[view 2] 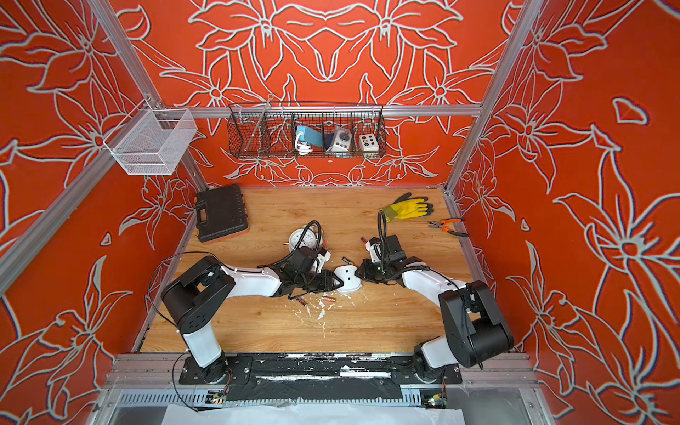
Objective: Insert the battery into the alarm
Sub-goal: Remove the cover from the alarm.
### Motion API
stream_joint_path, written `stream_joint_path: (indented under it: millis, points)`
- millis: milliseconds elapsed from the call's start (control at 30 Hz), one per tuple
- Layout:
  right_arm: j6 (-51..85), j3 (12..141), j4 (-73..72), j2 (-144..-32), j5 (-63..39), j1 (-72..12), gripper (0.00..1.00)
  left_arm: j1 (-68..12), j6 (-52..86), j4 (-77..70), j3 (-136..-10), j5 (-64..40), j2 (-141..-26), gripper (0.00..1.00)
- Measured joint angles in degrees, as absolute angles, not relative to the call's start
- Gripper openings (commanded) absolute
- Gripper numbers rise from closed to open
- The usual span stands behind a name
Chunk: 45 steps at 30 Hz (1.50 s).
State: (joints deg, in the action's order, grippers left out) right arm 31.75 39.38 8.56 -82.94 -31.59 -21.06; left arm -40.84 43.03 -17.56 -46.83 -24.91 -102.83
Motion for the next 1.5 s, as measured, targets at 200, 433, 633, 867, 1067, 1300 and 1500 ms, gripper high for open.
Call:
stream_joint_path:
  millis: [200,433,633,867,1067,1300,1500]
  points:
    - [31.59,39.38,7.57,-83.74,-32.03,-21.06,0.14,-40.84,42.76,-17.19,-47.03,-24.95,-102.83,0.46]
    - [31.4,39.38,6.92,-84.2,-31.92,-21.02,0.15,-40.84,42.68,-16.71,-47.27,-24.93,-102.83,0.45]
    - [31.14,39.38,6.74,-84.14,-32.03,-21.04,0.15,-40.77,42.68,-16.67,-47.33,-24.95,-102.83,0.43]
    - [30.55,39.38,6.52,-84.42,-32.27,-20.88,0.01,-40.66,42.65,-16.29,-47.57,-24.99,-102.83,0.42]
    - [30.13,39.38,6.24,-84.58,-32.42,-20.99,0.0,-40.6,42.65,-16.1,-47.7,-24.97,-102.83,0.41]
    - [29.23,39.66,7.09,-84.44,-32.21,-20.99,0.0,-40.6,42.61,-15.92,-47.86,-24.93,-102.83,0.41]
    - [29.28,39.66,7.6,-82.72,-31.94,-21.08,0.0,-40.6,42.39,-15.86,-47.9,-24.77,-102.83,0.41]
